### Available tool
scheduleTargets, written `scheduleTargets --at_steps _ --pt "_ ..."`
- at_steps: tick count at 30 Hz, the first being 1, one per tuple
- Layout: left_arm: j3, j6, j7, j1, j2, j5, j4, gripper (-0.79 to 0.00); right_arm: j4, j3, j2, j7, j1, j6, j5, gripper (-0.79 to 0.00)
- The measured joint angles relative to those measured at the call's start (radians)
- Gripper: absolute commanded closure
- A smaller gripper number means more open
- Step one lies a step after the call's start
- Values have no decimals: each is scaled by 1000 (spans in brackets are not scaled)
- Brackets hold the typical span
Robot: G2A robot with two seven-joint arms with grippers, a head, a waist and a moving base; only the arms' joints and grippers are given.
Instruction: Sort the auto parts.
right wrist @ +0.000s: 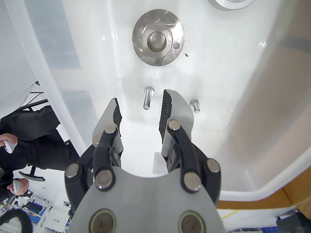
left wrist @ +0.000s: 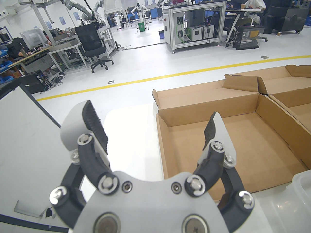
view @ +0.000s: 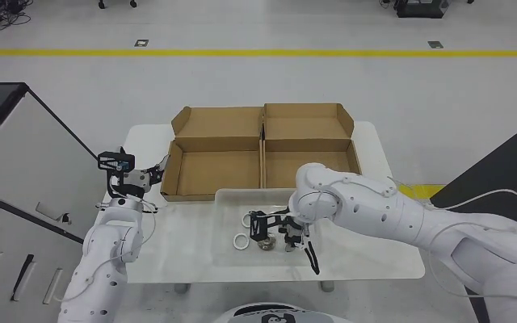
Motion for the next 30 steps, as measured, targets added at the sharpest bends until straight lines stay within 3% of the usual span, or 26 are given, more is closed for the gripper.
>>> scheduleTargets --at_steps 30 --pt "0 0 0 0 0 0 0 -785 22 0 -13 22 -27 22 -20 -299"
